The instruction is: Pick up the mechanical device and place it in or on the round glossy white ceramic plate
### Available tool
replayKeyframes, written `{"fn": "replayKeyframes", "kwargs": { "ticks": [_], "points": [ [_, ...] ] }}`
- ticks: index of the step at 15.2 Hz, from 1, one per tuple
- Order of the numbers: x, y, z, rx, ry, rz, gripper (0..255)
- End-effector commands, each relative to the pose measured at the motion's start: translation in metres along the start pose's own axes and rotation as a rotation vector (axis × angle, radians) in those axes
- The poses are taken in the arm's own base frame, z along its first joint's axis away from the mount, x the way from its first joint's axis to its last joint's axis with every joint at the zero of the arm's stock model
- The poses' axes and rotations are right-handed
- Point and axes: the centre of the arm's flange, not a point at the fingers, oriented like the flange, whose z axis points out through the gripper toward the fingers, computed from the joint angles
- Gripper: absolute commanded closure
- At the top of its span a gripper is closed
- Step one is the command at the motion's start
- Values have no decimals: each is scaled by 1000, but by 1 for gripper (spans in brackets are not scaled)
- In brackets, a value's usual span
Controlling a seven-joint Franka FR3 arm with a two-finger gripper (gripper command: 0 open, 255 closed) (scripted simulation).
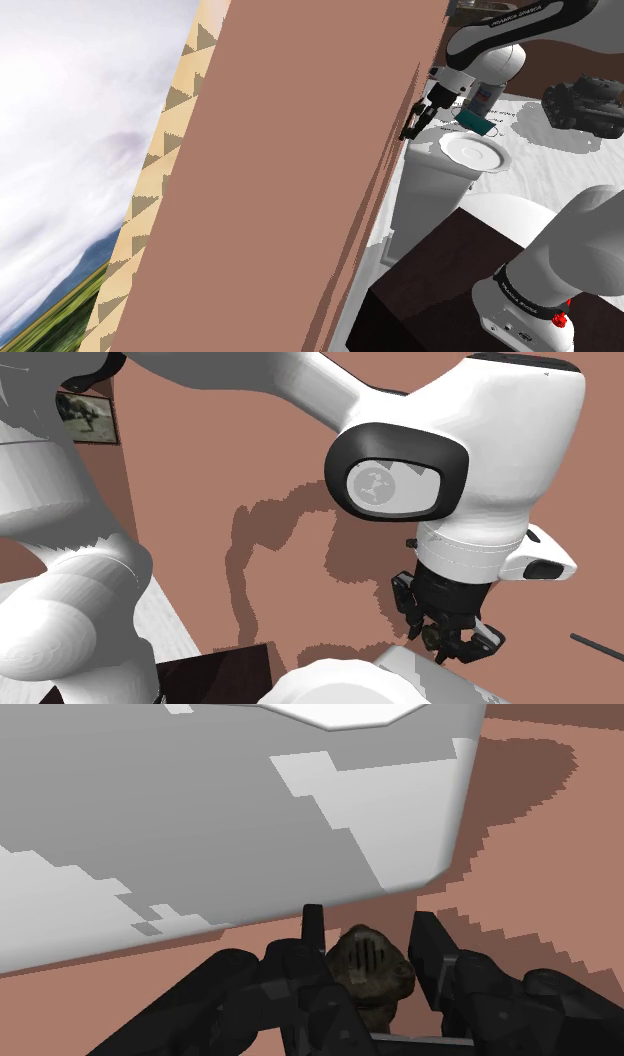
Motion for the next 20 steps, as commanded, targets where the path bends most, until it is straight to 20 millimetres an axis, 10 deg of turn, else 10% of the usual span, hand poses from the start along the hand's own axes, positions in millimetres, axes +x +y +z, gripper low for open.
{"fn": "replayKeyframes", "kwargs": {
  "ticks": [1, 8, 20],
  "points": [
    [0, 0, 0, 0, 0, 0, 255],
    [0, 0, 0, 0, 0, 0, 255],
    [17, -15, -59, 0, 0, 0, 255]
  ]
}}
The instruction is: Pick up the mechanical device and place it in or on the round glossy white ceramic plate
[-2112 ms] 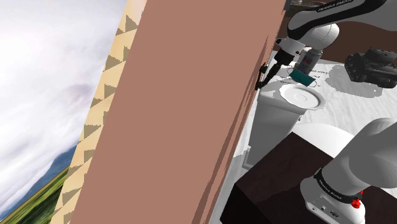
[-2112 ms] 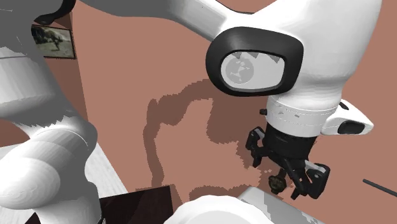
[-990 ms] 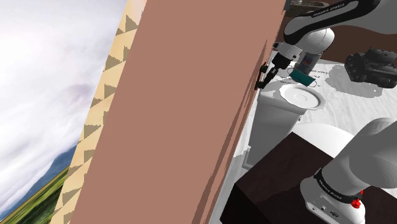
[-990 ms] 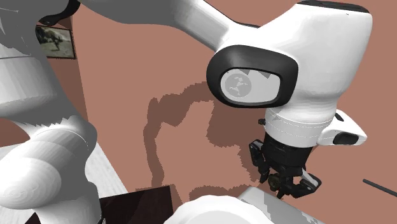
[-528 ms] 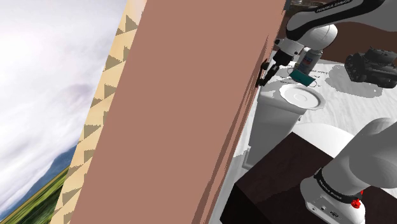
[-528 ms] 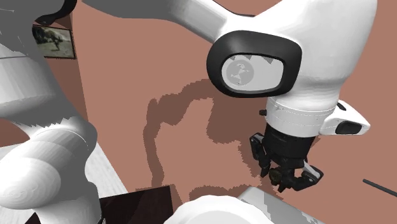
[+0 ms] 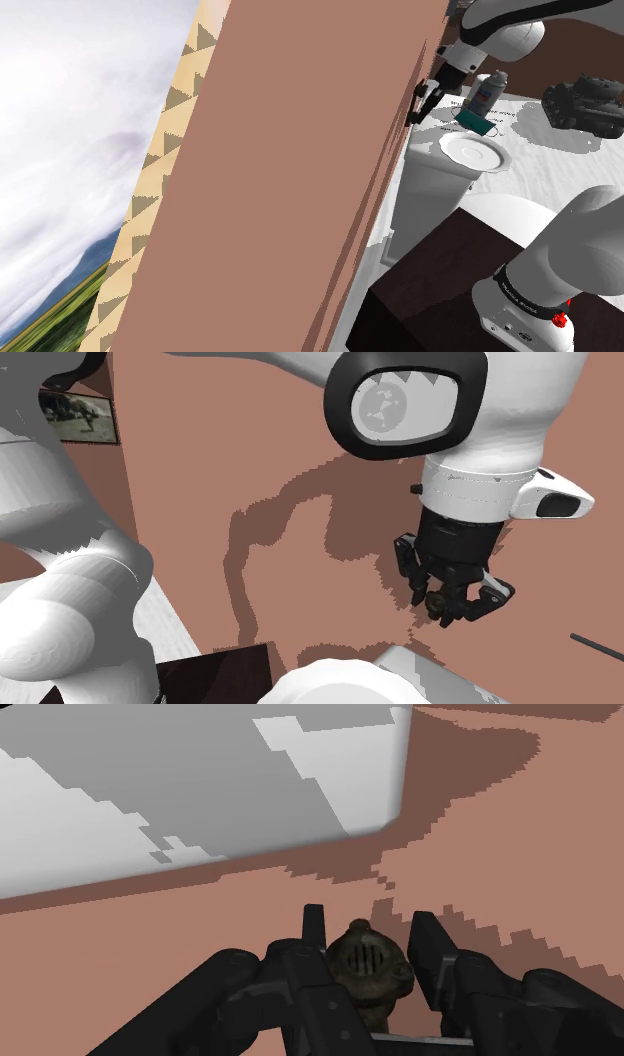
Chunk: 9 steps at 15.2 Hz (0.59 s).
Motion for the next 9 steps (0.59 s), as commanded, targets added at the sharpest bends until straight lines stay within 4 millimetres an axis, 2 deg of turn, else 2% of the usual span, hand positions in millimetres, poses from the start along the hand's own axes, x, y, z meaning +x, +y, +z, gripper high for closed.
{"fn": "replayKeyframes", "kwargs": {
  "ticks": [1, 8, 9],
  "points": [
    [4, -2, -9, 0, 0, 0, 255],
    [13, -11, -42, 0, 0, 0, 255],
    [0, -9, -44, 0, 0, 0, 255]
  ]
}}
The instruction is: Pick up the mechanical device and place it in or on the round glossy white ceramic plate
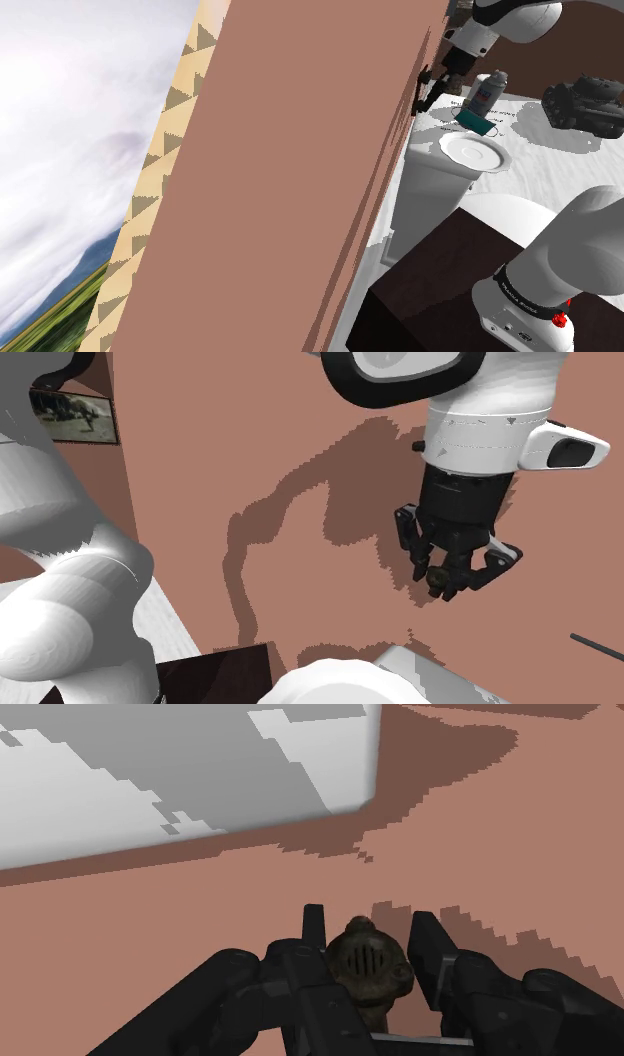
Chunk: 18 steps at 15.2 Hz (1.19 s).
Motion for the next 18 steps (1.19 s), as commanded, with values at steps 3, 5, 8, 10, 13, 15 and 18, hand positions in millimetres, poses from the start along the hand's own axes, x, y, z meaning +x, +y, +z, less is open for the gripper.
{"fn": "replayKeyframes", "kwargs": {
  "ticks": [3, 5, 8, 10, 13, 15, 18],
  "points": [
    [-44, 6, -9, 0, 0, 0, 255],
    [-70, 10, -13, 0, 0, 0, 255],
    [-109, 16, -19, 0, 0, 0, 255],
    [-135, 20, -23, 0, 0, 0, 255],
    [-174, 26, -28, 0, 0, 0, 255],
    [-194, 29, -31, 0, 0, 0, 255],
    [-198, 33, -16, 0, 0, 0, 255]
  ]
}}
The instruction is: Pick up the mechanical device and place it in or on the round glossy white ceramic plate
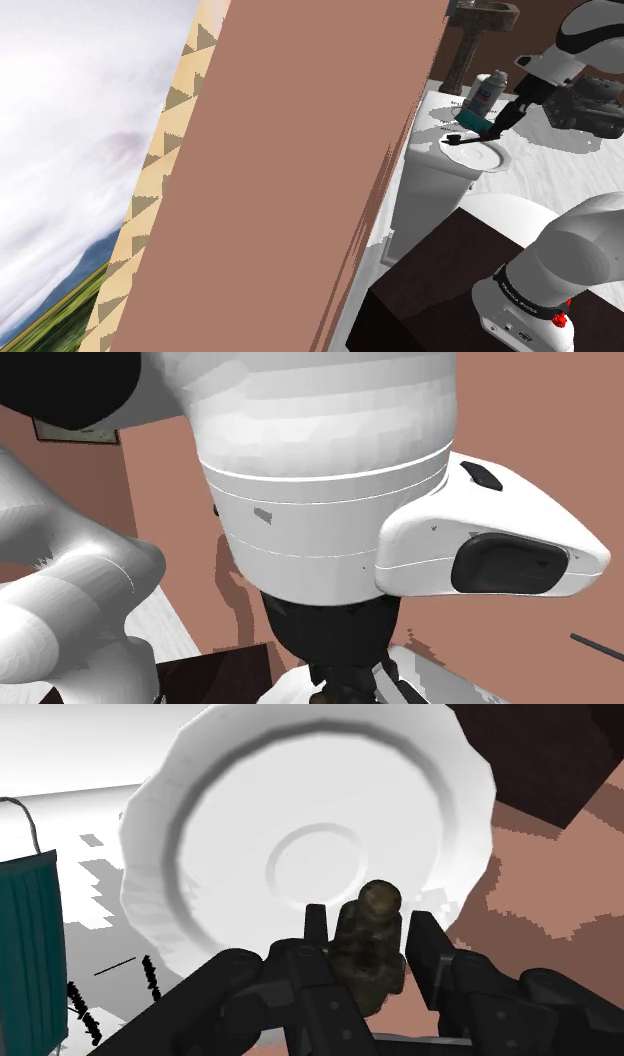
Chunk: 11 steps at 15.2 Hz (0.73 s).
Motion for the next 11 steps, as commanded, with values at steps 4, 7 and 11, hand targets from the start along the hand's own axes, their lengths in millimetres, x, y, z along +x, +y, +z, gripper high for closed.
{"fn": "replayKeyframes", "kwargs": {
  "ticks": [4, 7, 11],
  "points": [
    [-7, 6, 25, 1, -1, -1, 255],
    [-7, 6, 25, 1, -1, -1, 255],
    [-7, 6, 25, 1, -1, -1, 255]
  ]
}}
